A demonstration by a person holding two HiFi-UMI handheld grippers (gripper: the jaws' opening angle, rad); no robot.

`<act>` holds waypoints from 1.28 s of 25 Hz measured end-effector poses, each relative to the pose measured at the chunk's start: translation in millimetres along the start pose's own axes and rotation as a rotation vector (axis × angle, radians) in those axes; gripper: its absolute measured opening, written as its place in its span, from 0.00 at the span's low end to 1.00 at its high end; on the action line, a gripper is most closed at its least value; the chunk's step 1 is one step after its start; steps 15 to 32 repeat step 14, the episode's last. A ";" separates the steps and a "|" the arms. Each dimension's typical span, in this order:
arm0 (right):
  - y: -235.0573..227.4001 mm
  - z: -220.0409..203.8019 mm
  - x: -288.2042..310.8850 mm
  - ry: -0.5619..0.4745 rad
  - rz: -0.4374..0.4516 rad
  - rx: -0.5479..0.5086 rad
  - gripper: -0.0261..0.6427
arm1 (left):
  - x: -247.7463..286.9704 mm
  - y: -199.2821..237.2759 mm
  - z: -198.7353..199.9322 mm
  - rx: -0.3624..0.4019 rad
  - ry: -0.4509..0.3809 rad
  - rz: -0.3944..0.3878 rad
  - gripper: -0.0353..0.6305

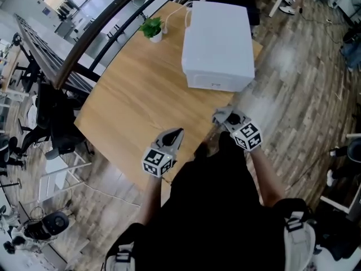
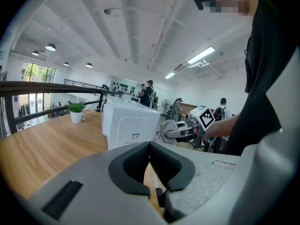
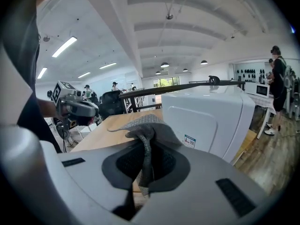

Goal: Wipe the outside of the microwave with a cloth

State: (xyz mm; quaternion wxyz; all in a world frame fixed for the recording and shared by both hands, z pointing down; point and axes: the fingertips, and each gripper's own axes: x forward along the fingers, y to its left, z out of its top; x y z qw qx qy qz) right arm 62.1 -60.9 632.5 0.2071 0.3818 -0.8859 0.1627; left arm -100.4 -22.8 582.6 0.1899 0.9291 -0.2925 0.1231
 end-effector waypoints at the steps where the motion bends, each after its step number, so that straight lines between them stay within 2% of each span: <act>1: 0.0 -0.6 -1.6 0.001 0.000 -0.003 0.06 | 2.0 -0.1 0.3 0.000 0.002 -0.005 0.05; 6: -3.7 0.1 -11.5 0.002 -0.015 -0.017 0.06 | 18.0 -2.4 0.2 0.007 0.022 -0.038 0.06; 14: -13.0 -6.3 -37.9 0.006 -0.032 -0.009 0.06 | 43.5 -30.0 14.1 0.014 0.023 -0.083 0.05; 32: -13.0 -6.3 -37.9 0.006 -0.032 -0.009 0.06 | 43.5 -30.0 14.1 0.014 0.023 -0.083 0.05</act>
